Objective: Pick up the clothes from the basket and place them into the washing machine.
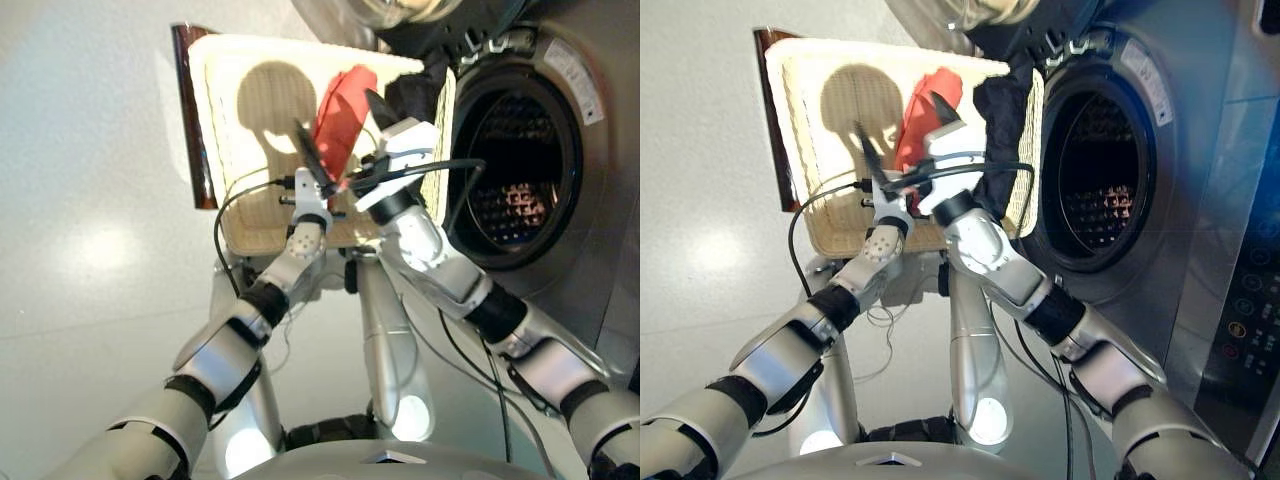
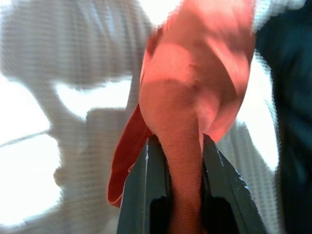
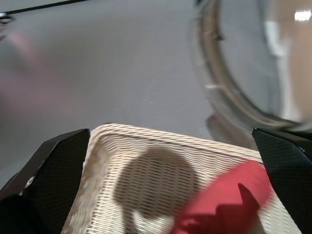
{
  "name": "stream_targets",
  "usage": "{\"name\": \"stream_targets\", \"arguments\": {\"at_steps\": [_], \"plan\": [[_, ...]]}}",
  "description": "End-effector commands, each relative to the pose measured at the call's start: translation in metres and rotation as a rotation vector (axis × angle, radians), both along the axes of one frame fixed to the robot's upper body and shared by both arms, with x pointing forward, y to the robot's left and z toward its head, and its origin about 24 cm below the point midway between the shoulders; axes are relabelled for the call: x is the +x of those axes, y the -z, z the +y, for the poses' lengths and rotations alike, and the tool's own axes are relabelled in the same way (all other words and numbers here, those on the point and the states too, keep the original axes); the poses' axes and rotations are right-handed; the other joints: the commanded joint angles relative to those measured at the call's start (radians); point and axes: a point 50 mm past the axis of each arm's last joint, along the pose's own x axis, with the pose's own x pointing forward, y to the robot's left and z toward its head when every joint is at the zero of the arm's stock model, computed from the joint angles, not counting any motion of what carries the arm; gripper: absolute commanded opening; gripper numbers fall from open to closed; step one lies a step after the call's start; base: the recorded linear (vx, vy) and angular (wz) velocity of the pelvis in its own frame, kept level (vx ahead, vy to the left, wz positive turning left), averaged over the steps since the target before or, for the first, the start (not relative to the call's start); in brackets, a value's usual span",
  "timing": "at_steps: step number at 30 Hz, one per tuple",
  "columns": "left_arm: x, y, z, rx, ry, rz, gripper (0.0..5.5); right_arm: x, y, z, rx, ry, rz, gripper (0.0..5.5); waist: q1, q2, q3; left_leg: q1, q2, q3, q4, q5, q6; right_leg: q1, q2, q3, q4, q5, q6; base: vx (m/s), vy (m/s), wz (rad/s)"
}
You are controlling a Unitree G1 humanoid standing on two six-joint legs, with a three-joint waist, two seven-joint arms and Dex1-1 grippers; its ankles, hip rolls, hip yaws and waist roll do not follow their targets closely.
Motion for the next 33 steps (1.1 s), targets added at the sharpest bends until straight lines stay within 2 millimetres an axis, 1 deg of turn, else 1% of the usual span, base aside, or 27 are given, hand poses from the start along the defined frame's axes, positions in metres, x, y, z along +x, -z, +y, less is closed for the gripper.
{"name": "stream_targets", "arguments": {"at_steps": [1, 2, 3, 4, 5, 8, 10, 11, 12, 16, 19, 23, 27, 29, 33], "plan": [[-0.026, -0.019, -0.022, 0.069, 0.176, -0.192, 0.0, -0.018, -0.025, -0.023, 0.058, -0.009, -0.142, 5.5, 0.022, 0.063, -0.002, 0.135, -0.046, 0.039, -0.116, 0.015, -0.011, 0.057, 0.002, -0.055, -0.079, 0.069, 0.008, 0.1, 0.035, 0.174], [-0.024, -0.016, -0.014, 0.093, 0.161, -0.192, 0.0, -0.016, -0.029, -0.025, 0.102, -0.012, -0.134, 5.5, 0.028, 0.063, -0.002, 0.156, -0.048, 0.043, -0.123, 0.014, -0.01, 0.083, 0.001, -0.055, -0.096, 0.072, 0.01, 0.0, 0.0, 0.0], [-0.024, -0.016, -0.014, 0.093, 0.161, -0.192, 0.0, -0.016, -0.029, -0.025, 0.102, -0.012, -0.134, 5.5, 0.028, 0.062, -0.002, 0.156, -0.048, 0.043, -0.124, 0.014, -0.01, 0.083, 0.001, -0.055, -0.096, 0.072, 0.011, 0.065, 0.018, 0.104], [-0.029, -0.017, -0.006, 0.063, 0.151, -0.208, 0.0, -0.015, -0.024, -0.032, 0.13, -0.006, -0.104, 5.5, 0.034, 0.065, -0.002, 0.204, -0.057, 0.04, -0.158, 0.022, -0.007, 0.136, -0.004, -0.061, -0.135, 0.083, 0.015, 0.071, 0.009, 0.036], [-0.032, -0.02, -0.004, 0.062, 0.159, -0.23, 0.0, -0.015, -0.022, -0.034, 0.15, -0.008, -0.092, 5.5, 0.038, 0.067, -0.002, 0.226, -0.062, 0.04, -0.172, 0.025, -0.007, 0.157, -0.005, -0.06, -0.148, 0.086, 0.016, 0.096, 0.007, 0.027], [-0.041, -0.028, 0.008, 0.081, 0.172, -0.293, 0.0, -0.016, -0.016, -0.04, 0.179, -0.005, -0.053, 5.5, 0.055, 0.079, -0.002, 0.292, -0.073, 0.038, -0.214, 0.034, -0.006, 0.222, -0.013, -0.067, -0.185, 0.093, 0.02, 0.068, 0.0, 0.038], [-0.043, -0.031, 0.012, 0.083, 0.174, -0.309, 0.0, -0.016, -0.014, -0.04, 0.191, -0.015, -0.036, 5.5, 0.06, 0.082, -0.002, 0.31, -0.074, 0.038, -0.226, 0.039, -0.006, 0.239, -0.015, -0.069, -0.196, 0.097, 0.02, 0.025, -0.001, 0.037], [-0.047, -0.036, 0.019, 0.095, 0.169, -0.345, 0.0, -0.016, -0.014, -0.041, 0.214, -0.029, -0.026, 5.5, 0.068, 0.087, -0.002, 0.341, -0.076, 0.034, -0.235, 0.037, -0.005, 0.271, -0.019, -0.076, -0.202, 0.092, 0.022, 0.0, 0.0, 0.0], [-0.05, -0.039, 0.022, 0.101, 0.172, -0.364, 0.0, -0.017, -0.014, -0.041, 0.232, -0.043, -0.019, 5.5, 0.072, 0.089, -0.002, 0.356, -0.078, 0.033, -0.242, 0.038, -0.005, 0.287, -0.02, -0.076, -0.209, 0.092, 0.022, 0.06, -0.009, 0.093], [-0.059, -0.052, 0.033, 0.113, 0.182, -0.442, 0.0, -0.017, -0.021, -0.037, 0.27, -0.122, -0.015, 5.5, 0.089, 0.098, -0.002, 0.399, -0.083, 0.025, -0.27, 0.047, -0.008, 0.329, -0.024, -0.082, -0.228, 0.094, 0.021, 0.0, 0.0, 0.0], [-0.069, -0.063, 0.034, 0.114, 0.226, -0.504, 0.0, -0.017, -0.027, -0.03, 0.316, -0.208, 0.005, 5.5, 0.1, 0.103, -0.009, 0.412, -0.084, 0.018, -0.277, 0.05, -0.009, 0.342, -0.025, -0.084, -0.231, 0.091, 0.019, 0.0, 0.0, 0.0], [-0.077, -0.07, 0.034, 0.136, 0.269, -0.548, 0.0, -0.017, -0.034, -0.019, 0.353, -0.309, 0.02, 5.5, 0.109, 0.108, -0.019, 0.412, -0.086, 0.013, -0.278, 0.052, -0.01, 0.345, -0.026, -0.086, -0.234, 0.09, 0.018, 0.0, 0.0, 0.0], [-0.085, -0.078, 0.027, 0.182, 0.316, -0.615, 0.0, -0.015, -0.039, -0.008, 0.388, -0.392, 0.057, 5.5, 0.114, 0.111, -0.024, 0.406, -0.087, 0.009, -0.275, 0.053, -0.011, 0.342, -0.03, -0.084, -0.237, 0.091, 0.015, 0.0, 0.0, 0.0], [-0.088, -0.082, 0.023, 0.207, 0.329, -0.649, 0.0, -0.014, -0.038, -0.002, 0.423, -0.433, 0.101, 5.5, 0.118, 0.113, -0.025, 0.401, -0.086, 0.006, -0.27, 0.053, -0.011, 0.34, -0.03, -0.083, -0.237, 0.09, 0.014, 0.0, 0.0, 0.0], [-0.093, -0.09, 0.018, 0.273, 0.356, -0.718, 0.0, -0.014, -0.041, 0.006, 0.426, -0.495, 0.126, 5.5, 0.121, 0.117, -0.027, 0.394, -0.084, 0.003, -0.264, 0.053, -0.012, 0.336, -0.032, -0.081, -0.232, 0.087, 0.013, 0.0, 0.0, 0.0]]}}
